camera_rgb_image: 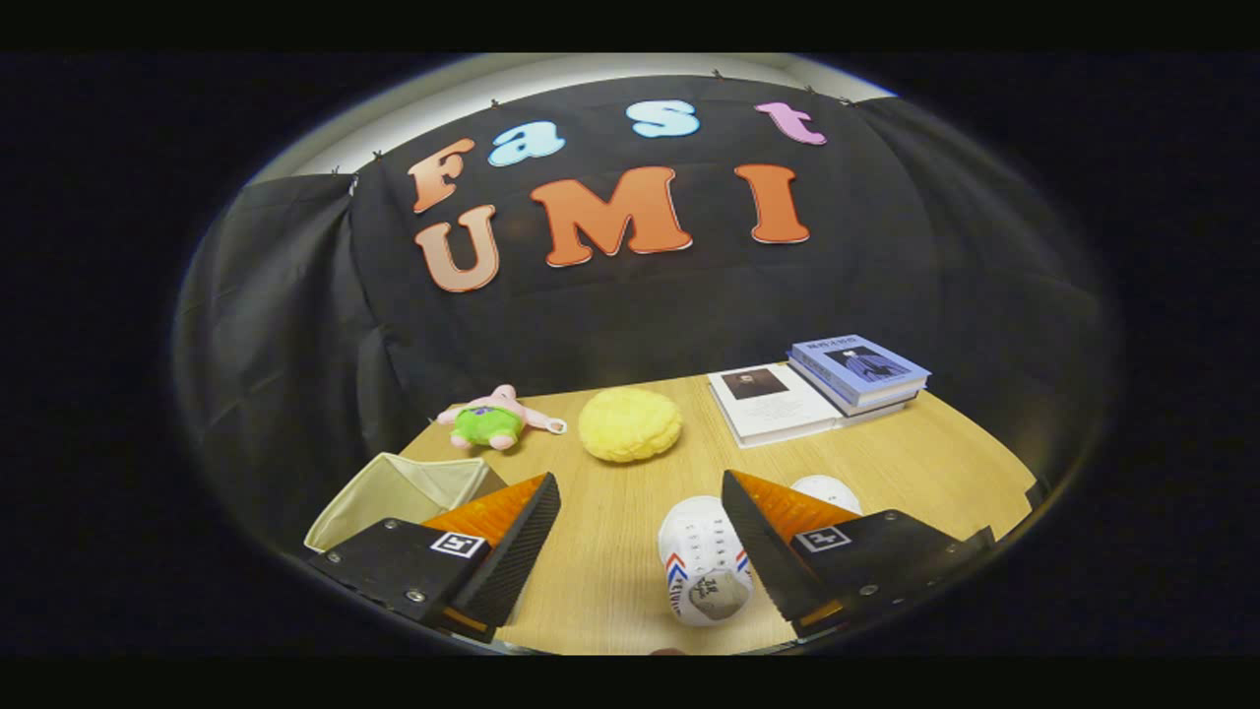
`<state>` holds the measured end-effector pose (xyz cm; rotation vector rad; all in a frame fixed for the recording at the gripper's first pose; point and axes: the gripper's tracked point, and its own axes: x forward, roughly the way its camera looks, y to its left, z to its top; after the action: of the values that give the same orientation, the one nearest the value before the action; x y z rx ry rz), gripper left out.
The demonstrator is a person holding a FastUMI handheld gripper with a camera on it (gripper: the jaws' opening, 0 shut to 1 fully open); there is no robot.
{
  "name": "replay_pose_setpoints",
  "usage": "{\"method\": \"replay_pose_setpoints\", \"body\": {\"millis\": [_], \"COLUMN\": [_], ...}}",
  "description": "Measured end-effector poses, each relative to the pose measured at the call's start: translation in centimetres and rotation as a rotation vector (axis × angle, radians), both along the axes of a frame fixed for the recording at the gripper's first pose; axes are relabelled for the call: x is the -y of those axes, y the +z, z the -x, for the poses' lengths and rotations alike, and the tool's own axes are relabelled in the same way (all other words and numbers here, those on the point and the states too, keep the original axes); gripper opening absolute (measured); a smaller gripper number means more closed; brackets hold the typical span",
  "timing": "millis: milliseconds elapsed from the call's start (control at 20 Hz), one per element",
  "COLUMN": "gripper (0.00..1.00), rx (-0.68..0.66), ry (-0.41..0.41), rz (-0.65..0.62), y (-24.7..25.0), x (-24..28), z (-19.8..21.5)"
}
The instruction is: Open the storage box then place both shoes into the box .Put the left shoe in first, then the right shoe, with the right side of both shoes facing outward in a uniform manner.
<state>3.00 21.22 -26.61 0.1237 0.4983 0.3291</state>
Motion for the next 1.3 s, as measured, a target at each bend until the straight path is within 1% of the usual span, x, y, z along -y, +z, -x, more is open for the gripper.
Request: {"method": "replay_pose_setpoints", "body": {"millis": [200, 400, 500, 600, 650, 750, 800, 1000, 1100, 1150, 1300], "gripper": [0.99, 0.95, 0.89, 0.82, 0.76, 0.7, 0.69, 0.6, 0.52, 0.4, 0.16], "rx": [-0.053, -0.135, -0.168, -0.2, -0.213, -0.258, -0.286, -0.356, -0.374, -0.381, -0.364], "ry": [-0.042, -0.07, -0.065, -0.059, -0.062, -0.065, -0.065, -0.074, -0.062, -0.053, -0.042], "rz": [0.051, 0.08, 0.083, 0.095, 0.102, 0.11, 0.111, 0.091, 0.032, 0.014, 0.026], "y": [-4.1, -9.0, -10.5, -12.2, -13.0, -14.9, -16.1, -18.2, -18.2, -18.2, -18.1], "x": [2.6, 4.5, 4.7, 5.0, 5.1, 5.3, 5.5, 5.3, 4.5, 4.1, 4.3], "z": [0.6, 1.3, 1.2, 1.1, 1.0, 1.2, 1.3, 2.4, 2.4, 2.5, 2.5]}}
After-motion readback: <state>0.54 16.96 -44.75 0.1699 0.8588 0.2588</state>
